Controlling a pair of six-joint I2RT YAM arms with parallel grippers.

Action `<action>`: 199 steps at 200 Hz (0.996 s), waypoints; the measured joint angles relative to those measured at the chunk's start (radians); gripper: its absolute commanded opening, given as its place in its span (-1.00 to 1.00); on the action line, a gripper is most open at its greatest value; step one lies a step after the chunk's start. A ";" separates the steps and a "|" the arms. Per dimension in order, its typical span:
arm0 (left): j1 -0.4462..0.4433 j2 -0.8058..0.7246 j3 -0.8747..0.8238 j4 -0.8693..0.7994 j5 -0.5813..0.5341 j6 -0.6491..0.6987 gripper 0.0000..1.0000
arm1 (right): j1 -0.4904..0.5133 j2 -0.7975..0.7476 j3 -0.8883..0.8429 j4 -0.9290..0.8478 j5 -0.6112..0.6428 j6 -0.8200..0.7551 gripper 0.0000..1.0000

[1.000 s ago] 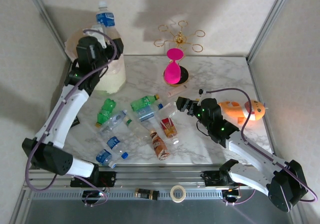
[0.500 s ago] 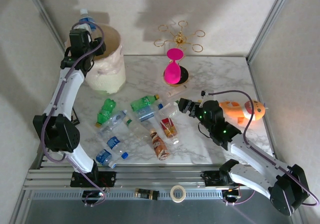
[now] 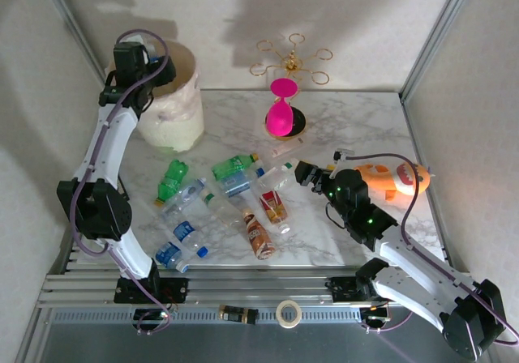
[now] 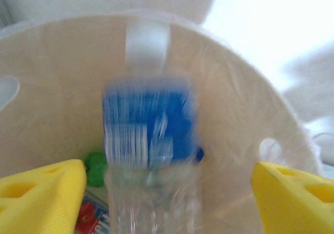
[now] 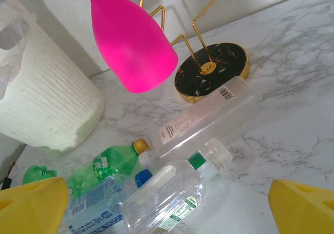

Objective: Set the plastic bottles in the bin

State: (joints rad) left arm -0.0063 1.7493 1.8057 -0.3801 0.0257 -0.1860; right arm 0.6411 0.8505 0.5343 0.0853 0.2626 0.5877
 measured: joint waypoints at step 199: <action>-0.242 -0.863 -1.103 0.439 0.242 -0.342 0.99 | 0.016 0.383 0.163 -0.116 -0.319 -0.072 0.96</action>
State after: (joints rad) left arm -0.2485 0.8864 0.7029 0.0586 0.2680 -0.5282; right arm 0.6575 1.2331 0.6971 -0.0311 -0.0559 0.5152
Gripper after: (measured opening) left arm 0.994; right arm 0.987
